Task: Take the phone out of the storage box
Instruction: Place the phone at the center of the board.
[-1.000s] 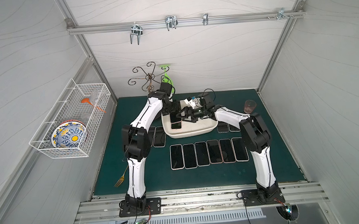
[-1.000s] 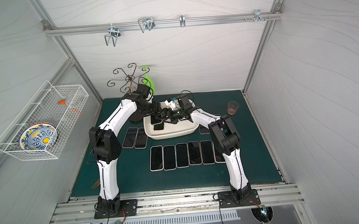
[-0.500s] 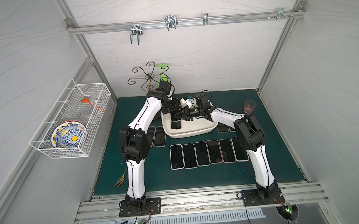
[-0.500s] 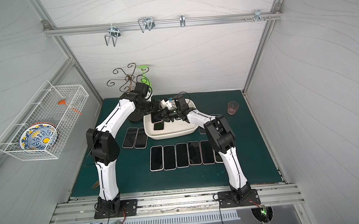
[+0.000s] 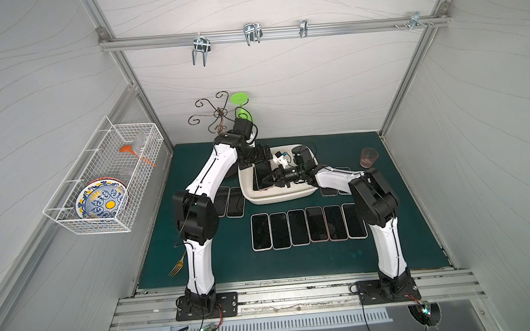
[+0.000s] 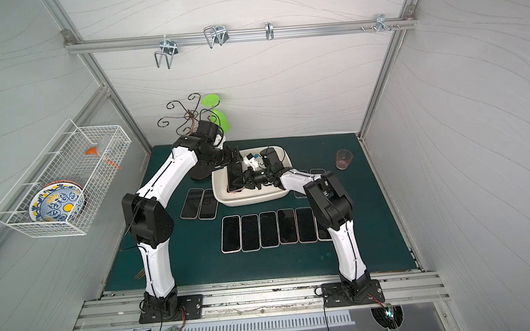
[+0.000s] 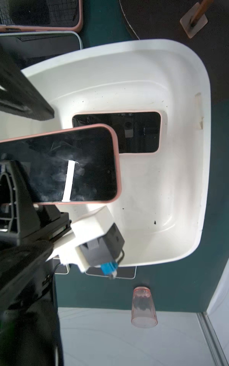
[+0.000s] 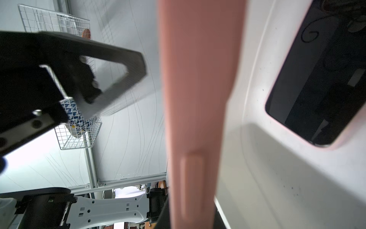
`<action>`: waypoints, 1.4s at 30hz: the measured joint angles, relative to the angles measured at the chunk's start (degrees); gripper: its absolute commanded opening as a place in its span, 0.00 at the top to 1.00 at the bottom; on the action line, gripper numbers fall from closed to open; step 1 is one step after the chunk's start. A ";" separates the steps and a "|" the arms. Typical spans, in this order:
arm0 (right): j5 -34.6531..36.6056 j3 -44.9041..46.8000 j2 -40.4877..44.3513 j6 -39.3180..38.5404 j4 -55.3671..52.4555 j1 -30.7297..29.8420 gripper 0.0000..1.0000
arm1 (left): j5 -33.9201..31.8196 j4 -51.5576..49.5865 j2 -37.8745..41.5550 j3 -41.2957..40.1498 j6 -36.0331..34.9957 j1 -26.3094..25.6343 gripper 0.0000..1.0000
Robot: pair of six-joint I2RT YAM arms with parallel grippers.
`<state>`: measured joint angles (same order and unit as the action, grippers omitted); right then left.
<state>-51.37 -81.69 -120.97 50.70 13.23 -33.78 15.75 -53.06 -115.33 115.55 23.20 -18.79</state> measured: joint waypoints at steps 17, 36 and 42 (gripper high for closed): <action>-2.67 17.92 29.55 1.55 0.07 1.31 1.00 | 26.23 32.41 26.99 -40.70 16.83 5.88 0.04; -3.98 19.69 32.22 9.60 6.38 -2.62 1.00 | 35.58 79.17 33.51 -57.44 42.91 5.29 0.35; -4.11 17.68 31.69 10.58 6.91 -3.32 1.00 | 36.54 80.50 34.93 -59.12 44.28 4.42 0.47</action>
<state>-55.48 -64.01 -89.27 61.28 20.14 -37.10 52.29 27.44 -80.40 56.42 67.48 -14.37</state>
